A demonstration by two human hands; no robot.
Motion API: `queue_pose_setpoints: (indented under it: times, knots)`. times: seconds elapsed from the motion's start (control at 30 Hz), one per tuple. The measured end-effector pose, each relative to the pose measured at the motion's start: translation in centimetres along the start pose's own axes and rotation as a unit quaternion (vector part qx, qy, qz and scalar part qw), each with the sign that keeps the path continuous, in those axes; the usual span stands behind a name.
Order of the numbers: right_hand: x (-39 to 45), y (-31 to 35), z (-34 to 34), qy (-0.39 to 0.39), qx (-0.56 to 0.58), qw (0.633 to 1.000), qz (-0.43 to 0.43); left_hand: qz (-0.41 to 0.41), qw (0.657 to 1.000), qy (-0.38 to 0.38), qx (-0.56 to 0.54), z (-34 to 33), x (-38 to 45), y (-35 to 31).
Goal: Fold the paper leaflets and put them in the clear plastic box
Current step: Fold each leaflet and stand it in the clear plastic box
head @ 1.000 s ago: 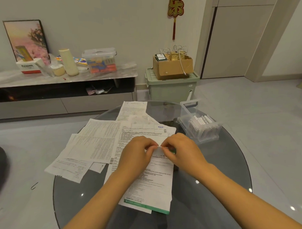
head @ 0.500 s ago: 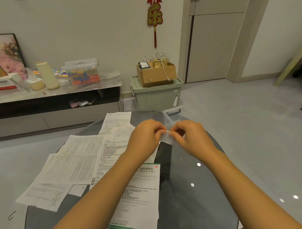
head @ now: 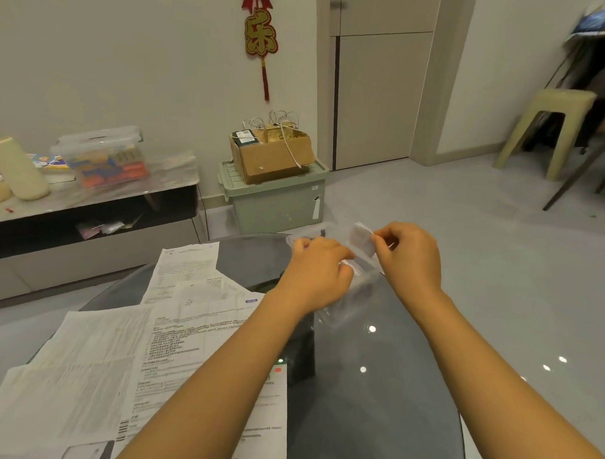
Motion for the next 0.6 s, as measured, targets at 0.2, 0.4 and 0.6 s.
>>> queue_pose_setpoints:
  times: [0.2, 0.4, 0.6]
  knots:
    - [0.1, -0.2, -0.5, -0.03, 0.007, 0.999, 0.013, -0.07, 0.994, 0.039, 0.081, -2.5, 1.9, -0.8]
    - [-0.1, -0.4, -1.4, 0.031, -0.044, 0.998, 0.014, -0.086, 0.992, 0.013, 0.087, -2.9, 2.1, -0.6]
    - [-0.3, 0.2, -2.0, 0.064, -0.103, 0.993, 0.002, -0.077, 0.993, -0.007, 0.087, -3.1, 1.9, 0.5]
Point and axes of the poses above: each hand's wrist, its own x-axis towards the middle knuckle, its own z-axis out of the back of the hand, y = z × x, the point moved 5 cm from there along x, towards the middle knuckle, and after that the axes turned 15 degrees about z, right-handed, at the moved point
